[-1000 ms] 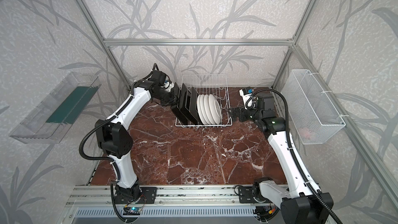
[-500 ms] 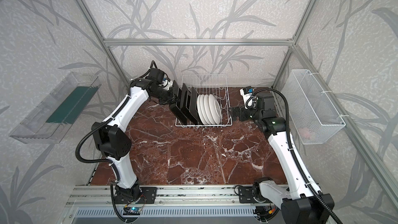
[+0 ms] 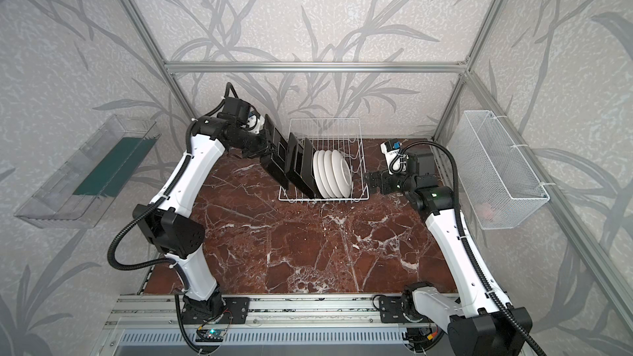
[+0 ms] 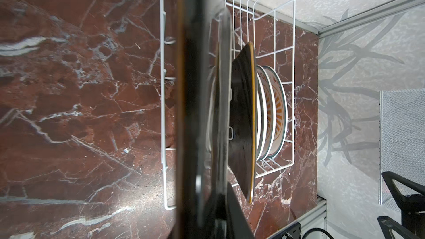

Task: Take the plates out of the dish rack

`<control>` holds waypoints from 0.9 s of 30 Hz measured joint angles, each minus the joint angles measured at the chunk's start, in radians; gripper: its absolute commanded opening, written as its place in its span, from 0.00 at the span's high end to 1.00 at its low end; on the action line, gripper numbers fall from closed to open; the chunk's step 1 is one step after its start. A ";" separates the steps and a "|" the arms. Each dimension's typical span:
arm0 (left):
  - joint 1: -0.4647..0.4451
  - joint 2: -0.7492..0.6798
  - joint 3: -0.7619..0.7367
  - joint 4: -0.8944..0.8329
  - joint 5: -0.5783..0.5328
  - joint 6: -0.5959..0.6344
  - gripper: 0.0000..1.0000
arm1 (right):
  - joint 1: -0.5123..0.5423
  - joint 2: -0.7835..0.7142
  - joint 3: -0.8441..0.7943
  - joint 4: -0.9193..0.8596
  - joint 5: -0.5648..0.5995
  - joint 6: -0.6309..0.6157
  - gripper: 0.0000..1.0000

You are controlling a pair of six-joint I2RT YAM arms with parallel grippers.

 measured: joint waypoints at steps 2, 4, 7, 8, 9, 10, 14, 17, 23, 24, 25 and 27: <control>0.005 0.000 0.023 -0.011 -0.018 0.007 1.00 | 0.002 0.000 0.000 0.000 0.001 0.000 0.01; 0.008 0.000 0.040 -0.025 -0.034 0.012 1.00 | 0.002 0.000 0.000 0.000 0.003 0.000 0.01; 0.008 -0.001 0.052 -0.049 -0.047 0.021 1.00 | 0.002 0.000 0.000 0.001 0.002 0.000 0.01; 0.008 -0.002 0.054 -0.055 -0.051 0.022 1.00 | 0.003 0.000 0.000 0.002 0.002 0.000 0.01; 0.008 -0.002 0.058 -0.062 -0.055 0.024 1.00 | 0.003 0.000 0.000 0.003 0.002 0.001 0.01; 0.008 -0.002 0.062 -0.069 -0.061 0.026 1.00 | 0.003 0.000 0.000 0.005 -0.001 0.003 0.01; 0.008 -0.013 0.065 -0.071 -0.078 0.045 1.00 | 0.004 0.000 0.000 0.017 -0.019 0.022 0.01; 0.007 -0.032 0.065 -0.069 -0.100 0.081 1.00 | 0.004 0.000 0.000 0.026 -0.043 0.043 0.01; 0.001 -0.109 0.050 -0.042 -0.163 0.177 1.00 | 0.004 0.000 0.010 0.049 -0.106 0.094 0.01; -0.003 -0.131 0.036 -0.027 -0.179 0.196 1.00 | 0.004 0.000 0.011 0.057 -0.118 0.107 0.01; -0.008 -0.158 0.014 -0.004 -0.196 0.217 1.00 | 0.004 0.002 0.013 0.063 -0.131 0.119 0.01; -0.018 -0.211 -0.037 0.042 -0.222 0.257 1.00 | 0.004 0.014 0.031 0.067 -0.158 0.145 0.01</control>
